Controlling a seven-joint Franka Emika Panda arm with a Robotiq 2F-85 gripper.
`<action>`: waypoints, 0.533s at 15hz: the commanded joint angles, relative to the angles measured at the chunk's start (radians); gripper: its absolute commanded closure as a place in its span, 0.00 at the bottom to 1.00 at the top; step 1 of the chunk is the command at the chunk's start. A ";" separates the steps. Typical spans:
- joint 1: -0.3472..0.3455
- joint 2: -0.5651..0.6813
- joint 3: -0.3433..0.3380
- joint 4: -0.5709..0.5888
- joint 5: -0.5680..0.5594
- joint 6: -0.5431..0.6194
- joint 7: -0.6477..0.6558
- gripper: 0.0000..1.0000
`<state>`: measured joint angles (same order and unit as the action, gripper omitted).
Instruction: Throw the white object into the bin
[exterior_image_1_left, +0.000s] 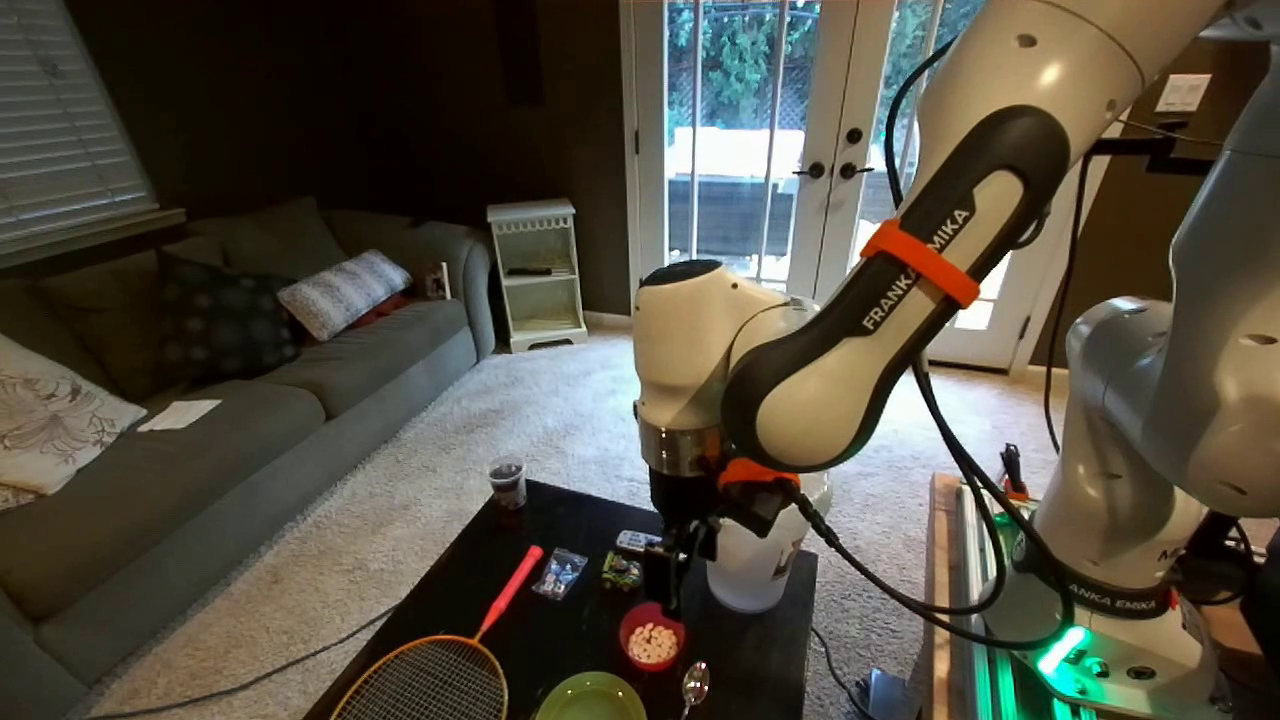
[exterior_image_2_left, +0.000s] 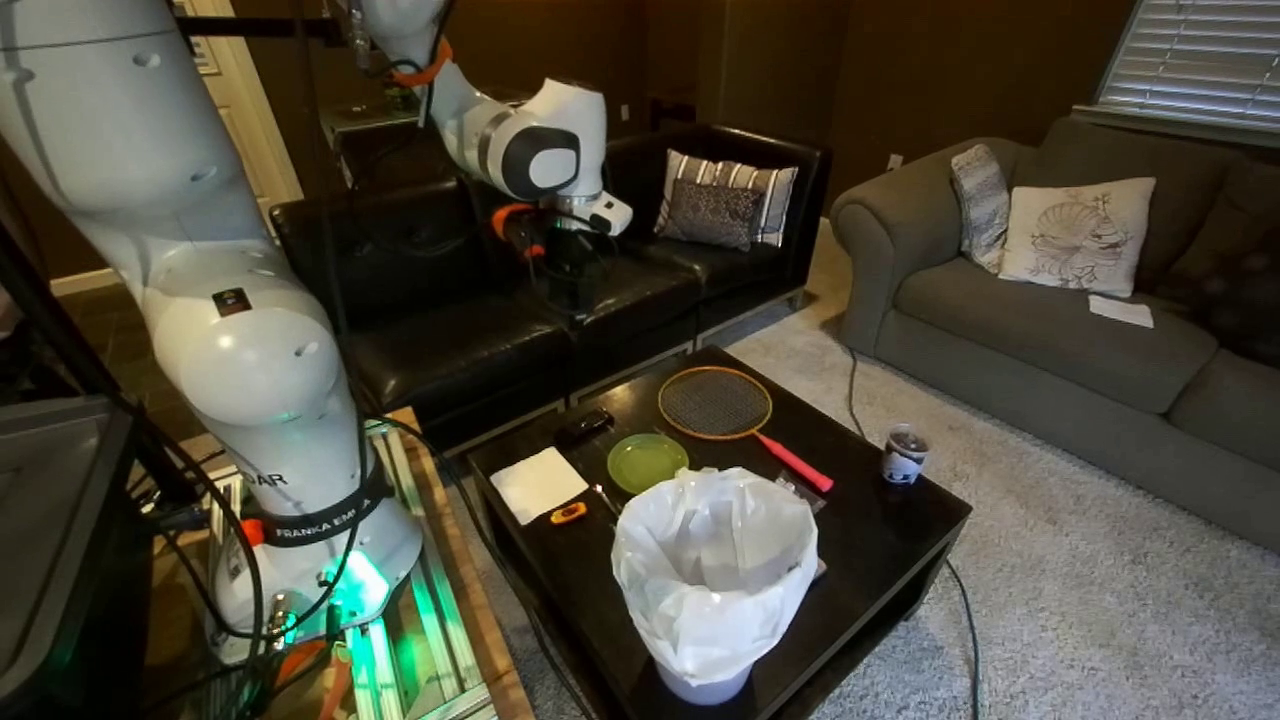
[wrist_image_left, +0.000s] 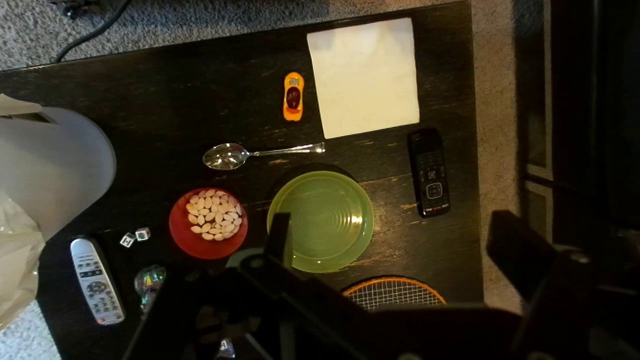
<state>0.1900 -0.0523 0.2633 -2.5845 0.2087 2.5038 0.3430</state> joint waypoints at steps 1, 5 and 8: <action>0.003 0.096 -0.028 0.023 0.045 0.018 -0.047 0.00; 0.000 0.299 -0.031 0.068 0.149 0.108 -0.150 0.00; -0.032 0.478 -0.002 0.142 0.229 0.192 -0.254 0.00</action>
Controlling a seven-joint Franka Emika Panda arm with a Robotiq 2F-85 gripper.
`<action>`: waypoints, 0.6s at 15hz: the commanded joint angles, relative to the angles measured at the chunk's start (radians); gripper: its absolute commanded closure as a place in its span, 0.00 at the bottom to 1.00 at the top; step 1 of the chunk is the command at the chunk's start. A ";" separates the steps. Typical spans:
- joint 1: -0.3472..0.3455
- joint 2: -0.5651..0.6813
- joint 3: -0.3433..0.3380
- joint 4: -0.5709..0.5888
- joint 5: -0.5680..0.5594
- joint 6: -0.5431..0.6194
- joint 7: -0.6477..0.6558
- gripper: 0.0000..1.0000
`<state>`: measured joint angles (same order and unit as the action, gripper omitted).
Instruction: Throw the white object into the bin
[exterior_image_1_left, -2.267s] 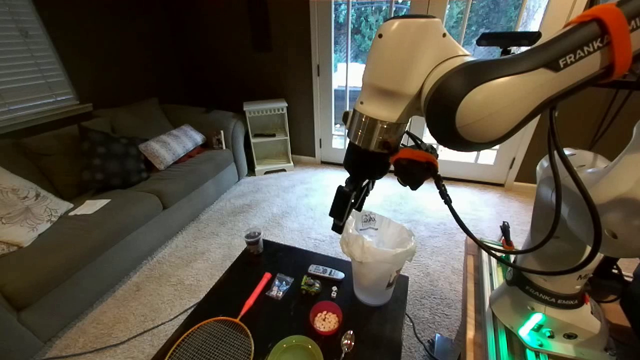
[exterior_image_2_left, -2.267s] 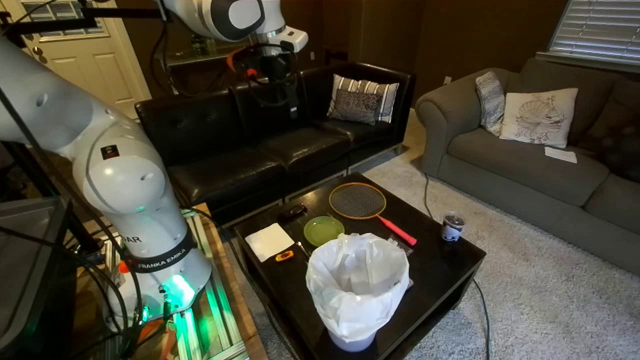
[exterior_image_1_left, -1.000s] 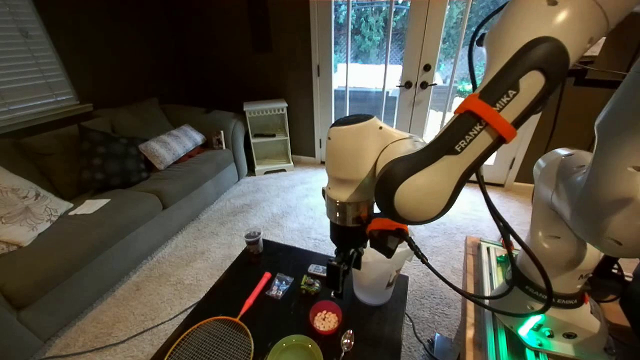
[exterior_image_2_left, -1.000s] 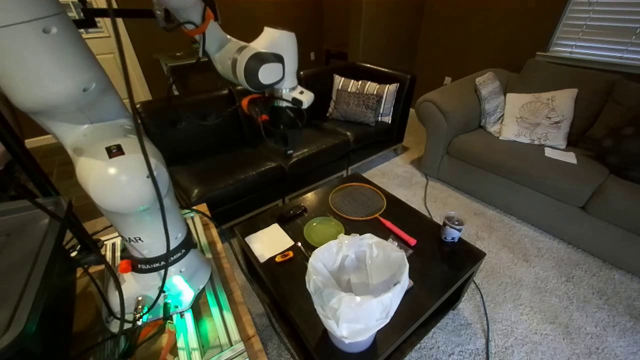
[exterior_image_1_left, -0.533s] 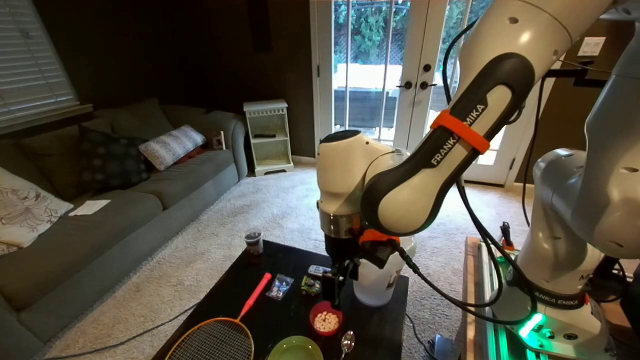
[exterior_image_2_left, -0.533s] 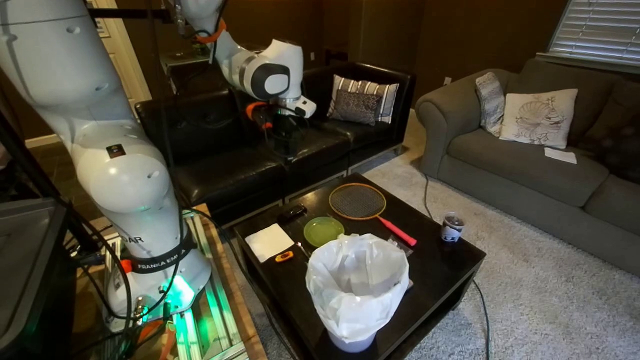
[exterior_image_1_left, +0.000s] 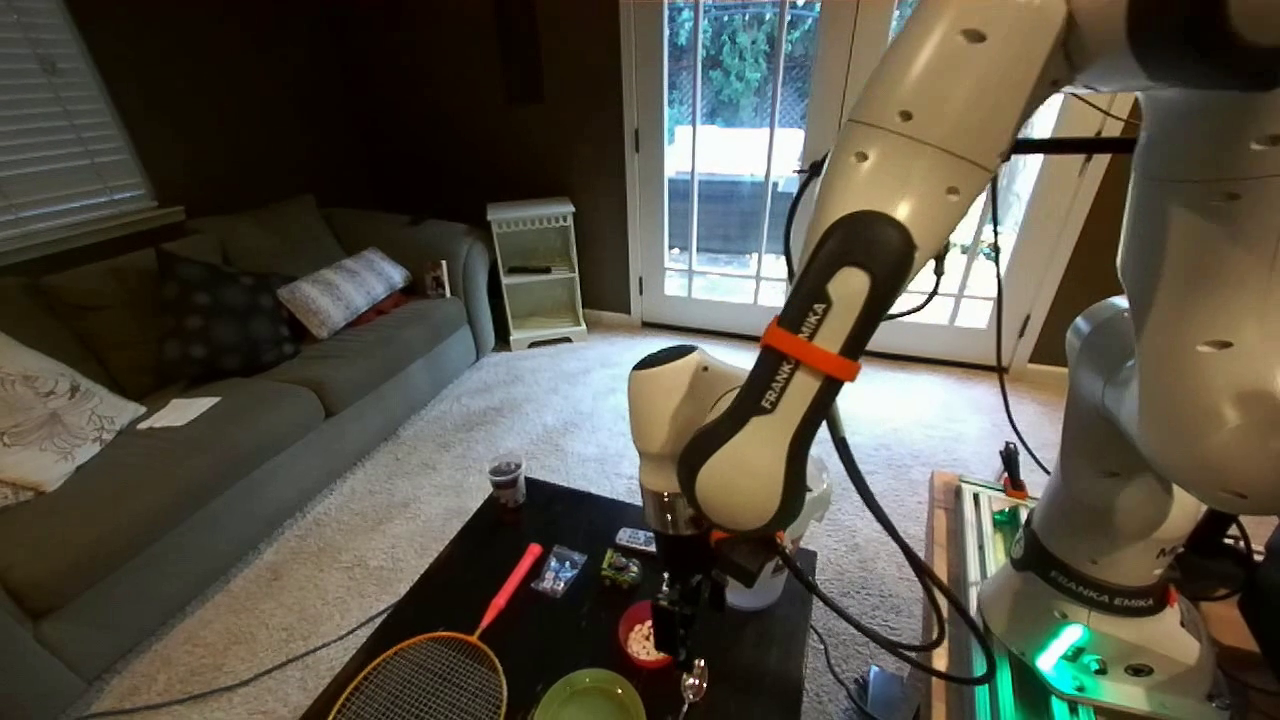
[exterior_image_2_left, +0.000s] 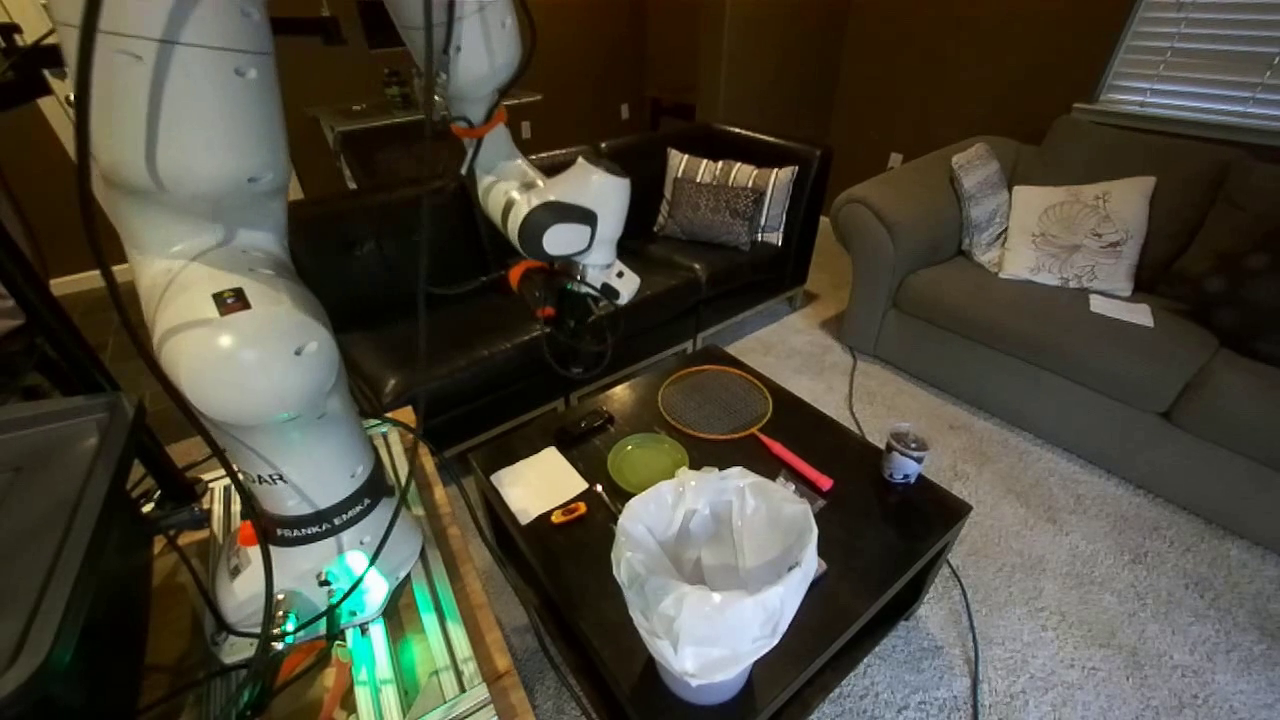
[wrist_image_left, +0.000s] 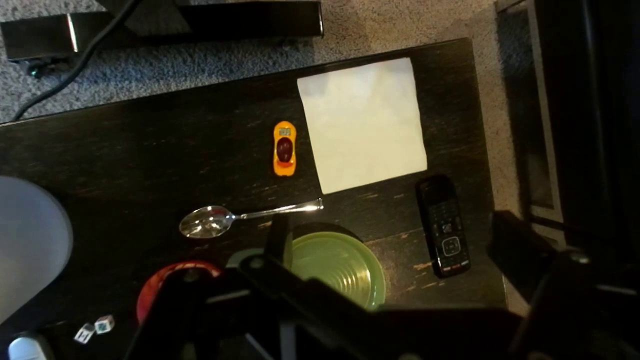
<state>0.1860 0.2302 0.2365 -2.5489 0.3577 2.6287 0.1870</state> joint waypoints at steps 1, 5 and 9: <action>-0.039 0.258 0.028 0.139 0.083 0.095 -0.113 0.00; -0.070 0.477 0.025 0.283 0.037 0.193 -0.124 0.00; -0.065 0.412 0.019 0.218 0.015 0.172 -0.088 0.00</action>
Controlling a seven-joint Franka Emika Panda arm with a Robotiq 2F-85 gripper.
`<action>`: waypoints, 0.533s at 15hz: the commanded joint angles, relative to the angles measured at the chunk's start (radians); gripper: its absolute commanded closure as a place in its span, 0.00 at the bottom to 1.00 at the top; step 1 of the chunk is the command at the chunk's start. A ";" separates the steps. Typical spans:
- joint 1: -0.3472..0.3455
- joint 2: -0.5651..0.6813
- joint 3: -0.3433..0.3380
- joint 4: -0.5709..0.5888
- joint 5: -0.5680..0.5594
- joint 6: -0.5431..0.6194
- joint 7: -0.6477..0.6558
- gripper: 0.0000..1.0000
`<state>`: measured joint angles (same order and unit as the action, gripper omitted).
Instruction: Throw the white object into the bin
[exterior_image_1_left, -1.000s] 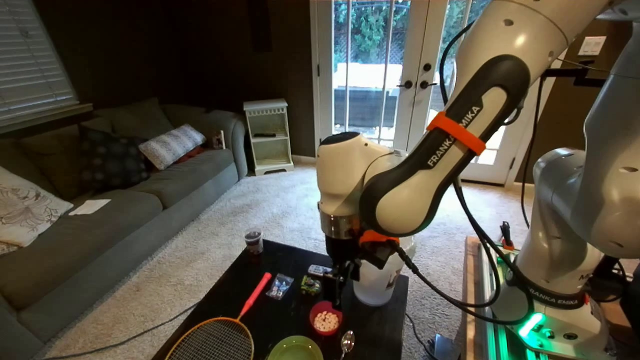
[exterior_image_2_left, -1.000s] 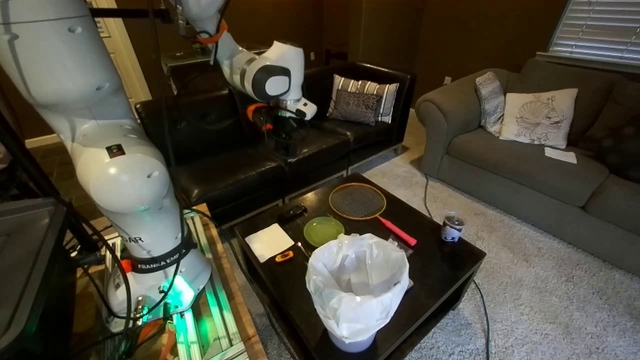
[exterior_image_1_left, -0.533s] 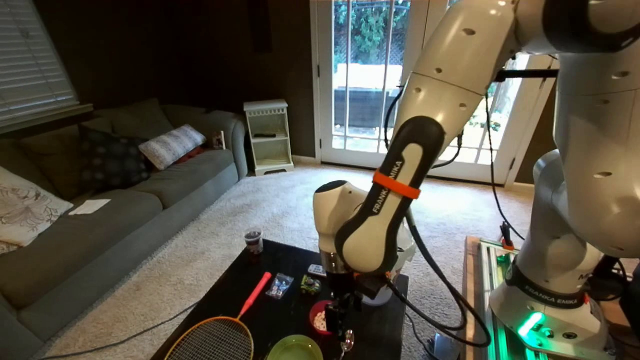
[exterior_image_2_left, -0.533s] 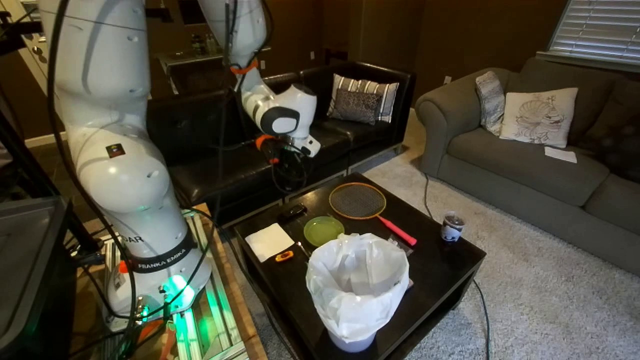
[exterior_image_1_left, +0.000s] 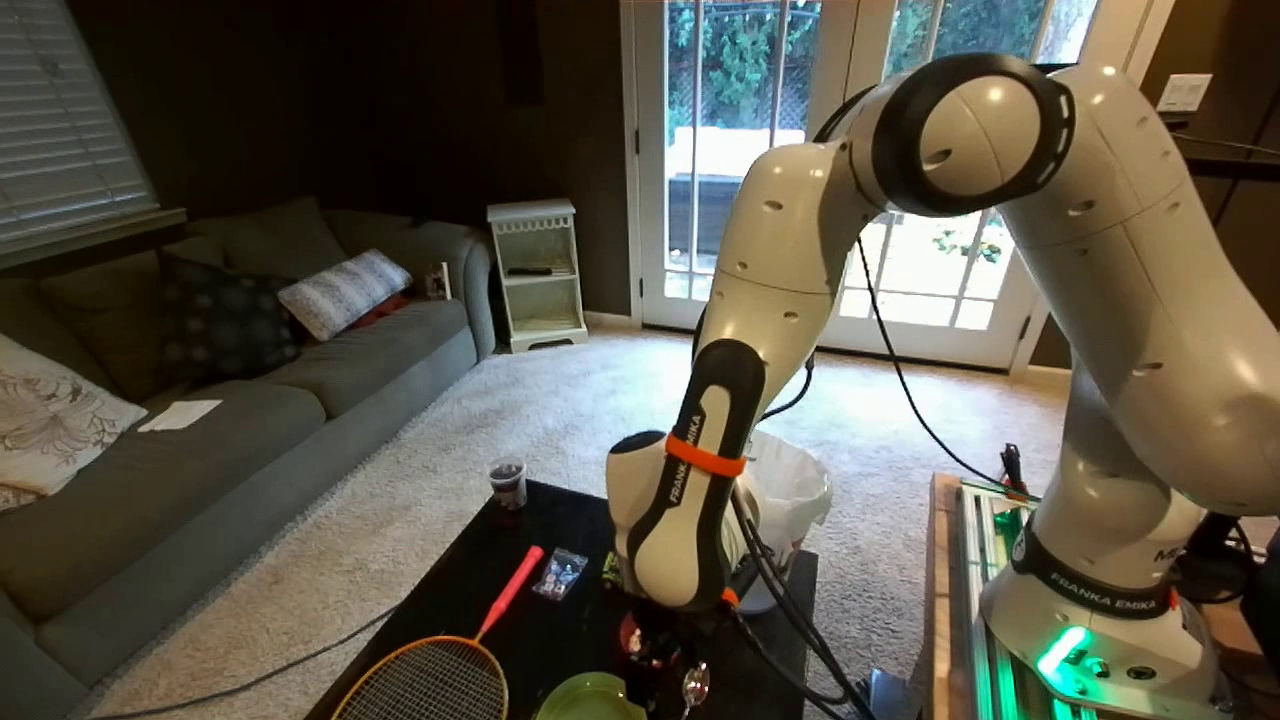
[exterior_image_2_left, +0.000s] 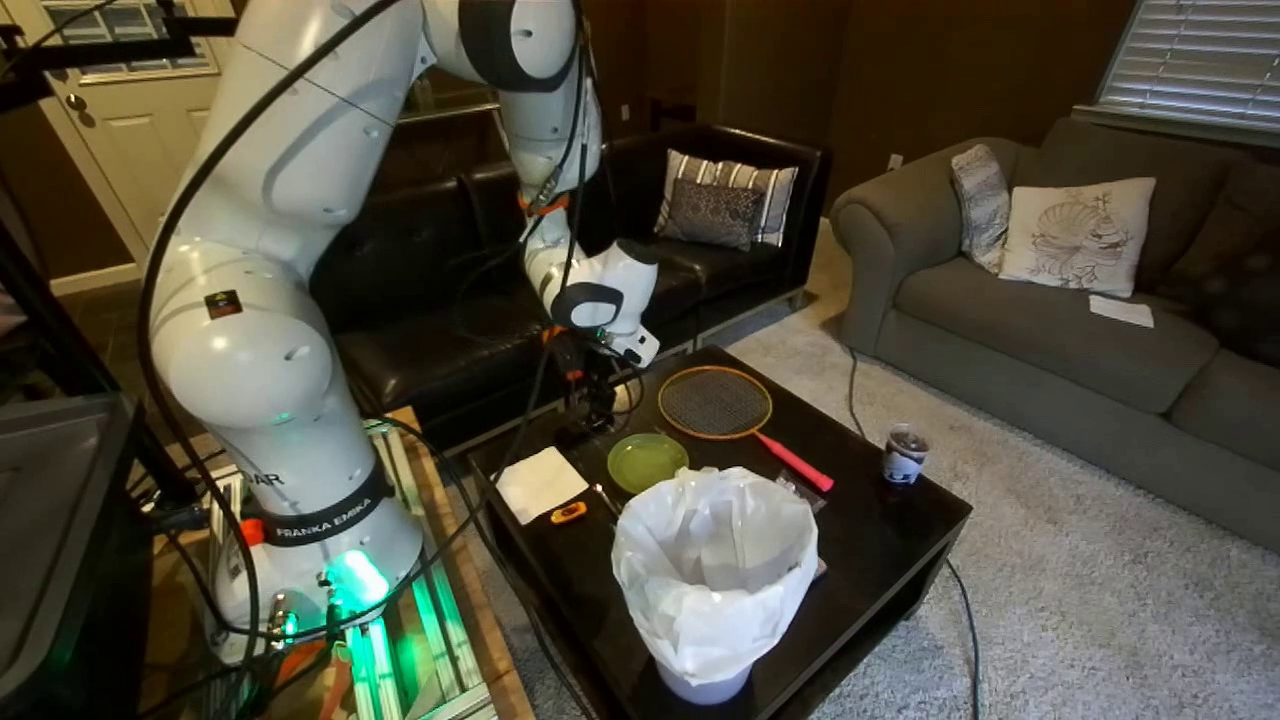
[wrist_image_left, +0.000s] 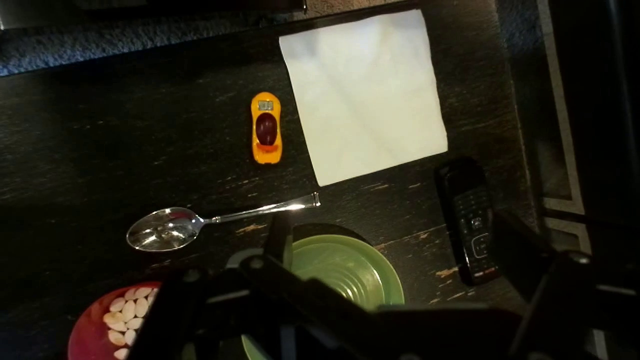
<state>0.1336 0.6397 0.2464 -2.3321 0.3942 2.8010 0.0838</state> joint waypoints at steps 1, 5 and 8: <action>-0.012 -0.005 0.011 -0.001 -0.021 0.000 0.015 0.00; -0.006 0.012 -0.006 0.028 -0.024 -0.034 0.037 0.00; 0.005 0.099 -0.051 0.095 -0.036 -0.016 0.066 0.00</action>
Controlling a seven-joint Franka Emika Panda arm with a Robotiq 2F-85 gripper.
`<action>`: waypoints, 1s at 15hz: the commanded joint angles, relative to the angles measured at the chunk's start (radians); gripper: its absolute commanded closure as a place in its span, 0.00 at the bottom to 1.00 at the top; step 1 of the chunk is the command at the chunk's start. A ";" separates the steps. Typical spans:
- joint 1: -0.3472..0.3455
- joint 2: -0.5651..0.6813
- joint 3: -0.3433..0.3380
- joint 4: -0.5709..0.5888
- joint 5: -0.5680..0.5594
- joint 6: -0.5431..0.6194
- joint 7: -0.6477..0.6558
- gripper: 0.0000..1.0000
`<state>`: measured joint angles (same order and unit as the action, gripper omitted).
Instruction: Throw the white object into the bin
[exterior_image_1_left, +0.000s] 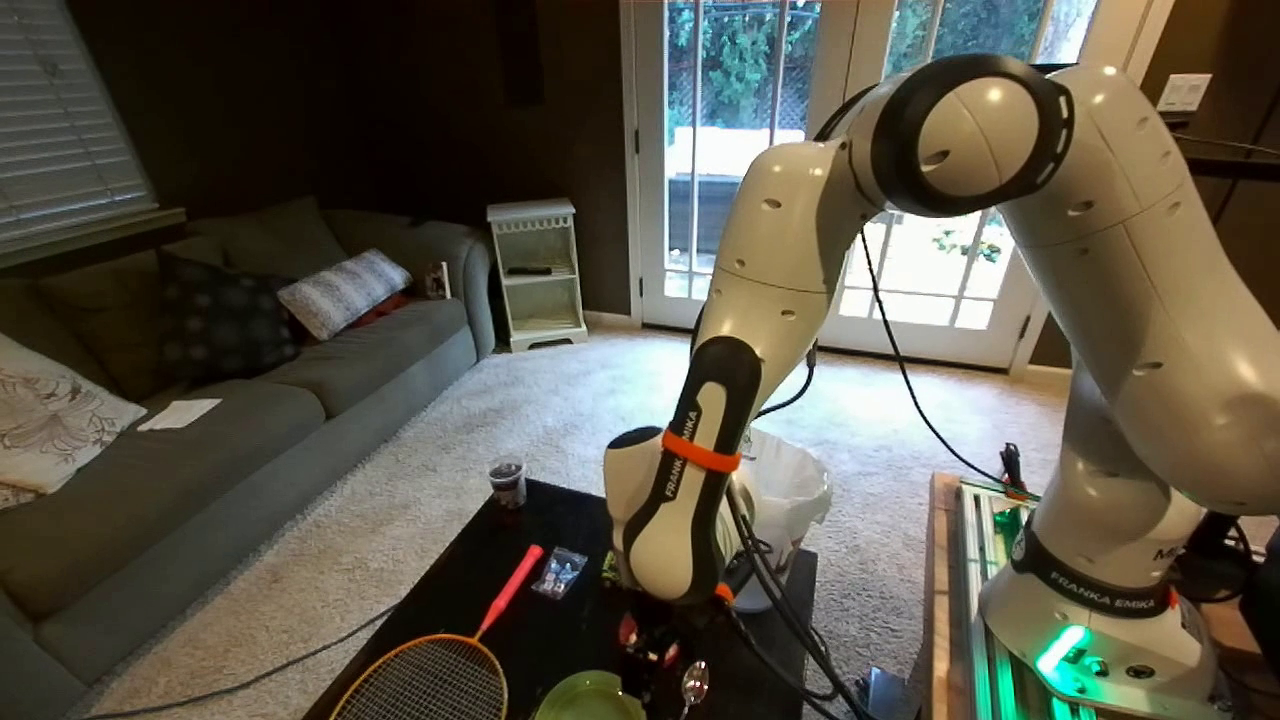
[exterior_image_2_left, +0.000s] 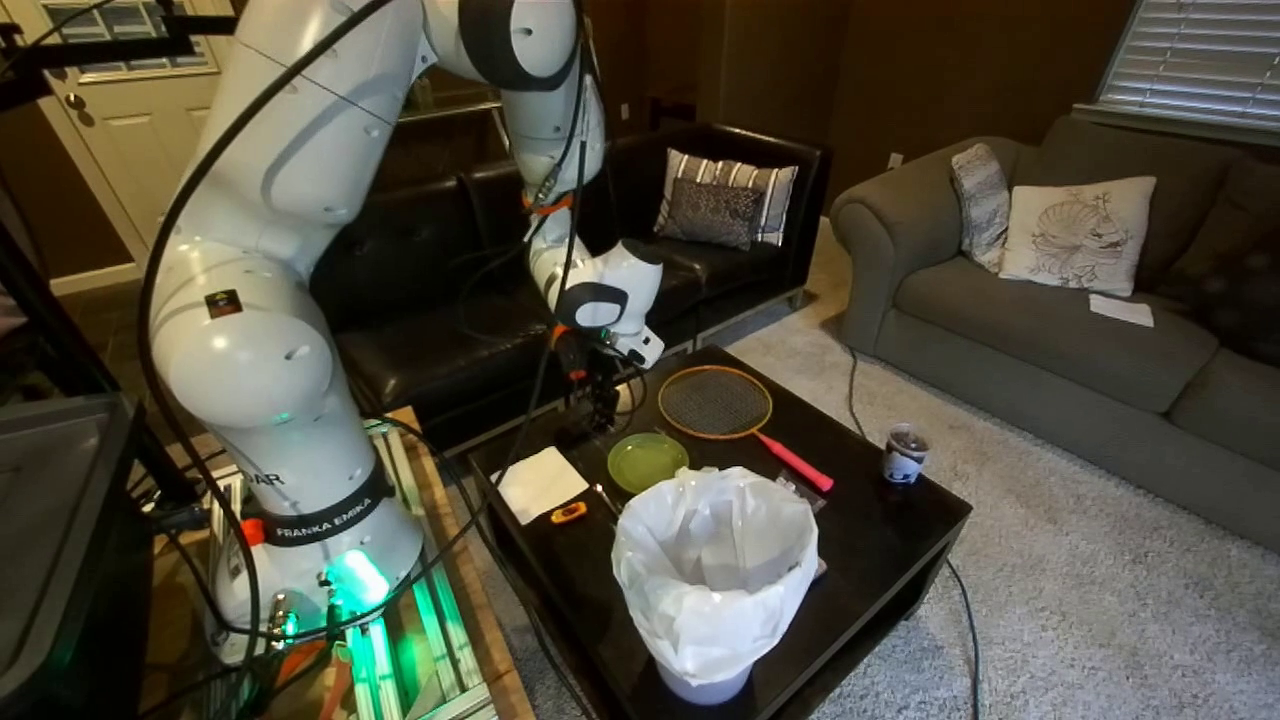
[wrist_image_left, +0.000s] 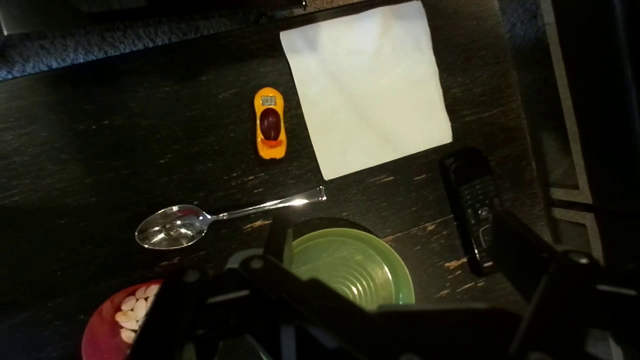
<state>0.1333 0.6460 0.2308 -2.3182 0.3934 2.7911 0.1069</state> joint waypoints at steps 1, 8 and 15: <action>0.017 0.119 -0.055 0.105 -0.045 -0.001 0.056 0.00; 0.062 0.327 -0.154 0.307 -0.139 0.071 0.082 0.00; 0.034 0.351 -0.156 0.323 -0.150 0.062 0.084 0.00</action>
<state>0.1774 0.9953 0.0675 -1.9976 0.2684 2.8530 0.1733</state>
